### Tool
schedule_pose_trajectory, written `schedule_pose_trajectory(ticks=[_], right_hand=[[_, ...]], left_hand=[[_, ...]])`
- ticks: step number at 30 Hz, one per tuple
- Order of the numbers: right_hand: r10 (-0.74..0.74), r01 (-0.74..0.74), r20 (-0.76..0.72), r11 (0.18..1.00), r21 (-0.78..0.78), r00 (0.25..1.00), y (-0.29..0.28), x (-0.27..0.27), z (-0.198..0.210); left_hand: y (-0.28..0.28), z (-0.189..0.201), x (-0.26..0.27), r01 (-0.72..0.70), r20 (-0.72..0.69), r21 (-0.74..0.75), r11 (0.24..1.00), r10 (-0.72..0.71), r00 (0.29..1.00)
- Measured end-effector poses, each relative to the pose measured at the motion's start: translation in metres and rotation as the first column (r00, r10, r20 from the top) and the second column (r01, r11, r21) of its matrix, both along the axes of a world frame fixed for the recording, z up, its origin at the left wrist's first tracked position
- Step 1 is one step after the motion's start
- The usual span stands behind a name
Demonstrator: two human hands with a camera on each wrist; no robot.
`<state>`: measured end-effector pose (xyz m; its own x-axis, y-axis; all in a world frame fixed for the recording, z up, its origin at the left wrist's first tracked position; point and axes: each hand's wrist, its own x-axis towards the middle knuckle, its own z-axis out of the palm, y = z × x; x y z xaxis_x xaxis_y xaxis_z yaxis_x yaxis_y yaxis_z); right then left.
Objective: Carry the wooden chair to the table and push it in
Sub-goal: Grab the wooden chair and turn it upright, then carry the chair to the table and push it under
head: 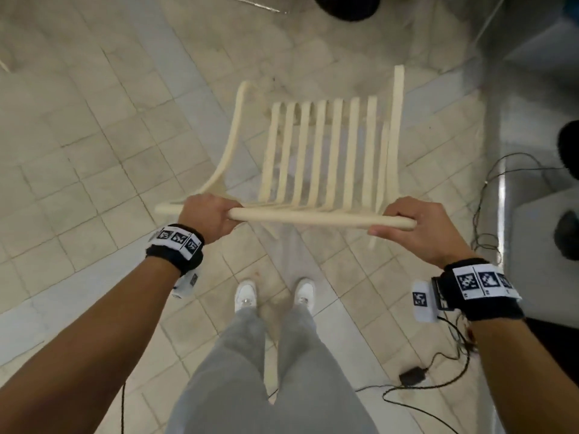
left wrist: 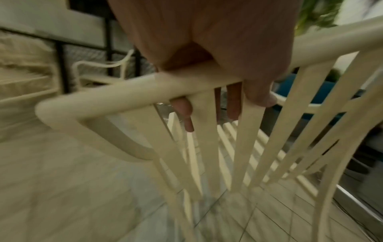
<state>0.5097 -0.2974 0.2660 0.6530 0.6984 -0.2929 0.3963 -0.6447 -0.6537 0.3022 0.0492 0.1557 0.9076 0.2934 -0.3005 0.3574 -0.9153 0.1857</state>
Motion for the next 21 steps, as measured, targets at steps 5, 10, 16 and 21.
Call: schedule_pose_trajectory(ticks=[5,10,16,21], right_hand=[[-0.116,0.121,0.044,0.981,-0.148,0.992,-0.077,0.023,-0.018],[-0.175,0.190,0.085,0.952,-0.241,0.981,-0.135,0.036,-0.041],[-0.217,0.217,0.040,0.905,-0.366,0.975,-0.170,0.055,-0.065],[-0.280,0.272,0.028,0.893,-0.357,0.959,-0.177,0.073,-0.087]], left_hand=[[-0.047,0.031,0.065,0.216,-0.052,0.154,0.964,-0.211,0.976],[-0.101,0.034,0.095,0.290,-0.114,0.173,0.941,-0.274,0.955],[-0.145,0.023,0.111,0.284,-0.137,0.198,0.938,-0.261,0.956],[-0.155,0.016,0.124,0.273,-0.148,0.232,0.934,-0.243,0.959]])
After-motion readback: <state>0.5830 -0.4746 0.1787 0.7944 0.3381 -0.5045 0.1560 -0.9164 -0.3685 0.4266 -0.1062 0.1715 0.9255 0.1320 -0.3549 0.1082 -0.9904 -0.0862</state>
